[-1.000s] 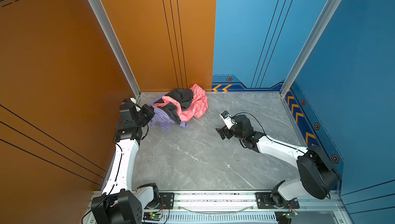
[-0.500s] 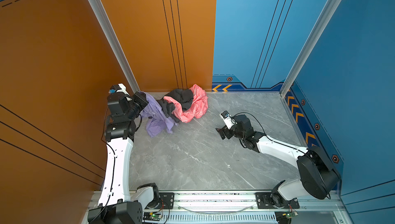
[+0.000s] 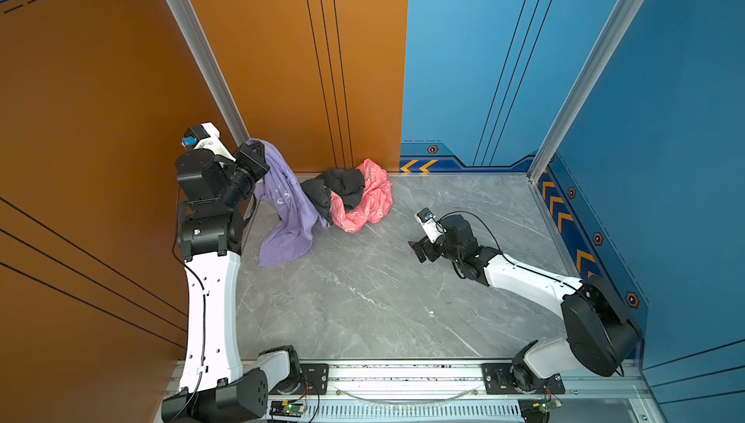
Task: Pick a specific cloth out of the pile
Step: 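Lift the lavender T-shirt up out of the pile with the left gripper, then swing the left gripper toward the right gripper and drop the T-shirt on the table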
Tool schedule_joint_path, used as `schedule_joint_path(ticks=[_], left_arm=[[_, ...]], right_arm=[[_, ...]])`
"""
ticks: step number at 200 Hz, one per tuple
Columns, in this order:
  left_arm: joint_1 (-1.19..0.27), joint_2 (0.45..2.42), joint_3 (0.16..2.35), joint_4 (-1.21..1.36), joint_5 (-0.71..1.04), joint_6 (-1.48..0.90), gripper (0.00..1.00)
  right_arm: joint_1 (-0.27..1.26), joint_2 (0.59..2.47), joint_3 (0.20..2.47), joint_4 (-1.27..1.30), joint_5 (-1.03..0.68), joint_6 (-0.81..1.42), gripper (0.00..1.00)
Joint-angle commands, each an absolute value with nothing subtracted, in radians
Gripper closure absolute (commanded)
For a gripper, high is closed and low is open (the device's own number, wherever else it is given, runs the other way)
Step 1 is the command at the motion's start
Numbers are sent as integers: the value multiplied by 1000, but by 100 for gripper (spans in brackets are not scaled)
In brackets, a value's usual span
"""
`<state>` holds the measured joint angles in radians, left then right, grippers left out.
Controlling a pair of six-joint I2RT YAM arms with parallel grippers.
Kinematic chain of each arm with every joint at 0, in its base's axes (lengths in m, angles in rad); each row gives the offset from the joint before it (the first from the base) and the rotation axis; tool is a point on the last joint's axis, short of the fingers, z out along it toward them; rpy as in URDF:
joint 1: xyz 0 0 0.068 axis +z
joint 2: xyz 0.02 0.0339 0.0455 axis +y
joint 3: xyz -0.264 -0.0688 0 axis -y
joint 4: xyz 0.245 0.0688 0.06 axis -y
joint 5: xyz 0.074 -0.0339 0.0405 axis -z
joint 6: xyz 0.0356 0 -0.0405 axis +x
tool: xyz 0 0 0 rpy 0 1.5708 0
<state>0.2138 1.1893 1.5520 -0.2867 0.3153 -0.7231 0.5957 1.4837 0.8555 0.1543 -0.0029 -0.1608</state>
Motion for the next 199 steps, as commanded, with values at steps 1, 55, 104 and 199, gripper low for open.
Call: schedule_joint_path(ticks=[1, 55, 104, 199], left_arm=[[199, 1210, 1654, -118, 410, -719, 100], [109, 1326, 1834, -38, 534, -788, 100], [-28, 1461, 2033, -32, 603, -819, 100], [-409, 1677, 2074, -113, 602, -708, 100]], right_arm=[[590, 1452, 895, 109, 53, -163, 0], [561, 1428, 931, 80, 147, -106, 0], [506, 1386, 919, 77, 216, -17, 0], [318, 1257, 887, 0, 345, 151, 0]])
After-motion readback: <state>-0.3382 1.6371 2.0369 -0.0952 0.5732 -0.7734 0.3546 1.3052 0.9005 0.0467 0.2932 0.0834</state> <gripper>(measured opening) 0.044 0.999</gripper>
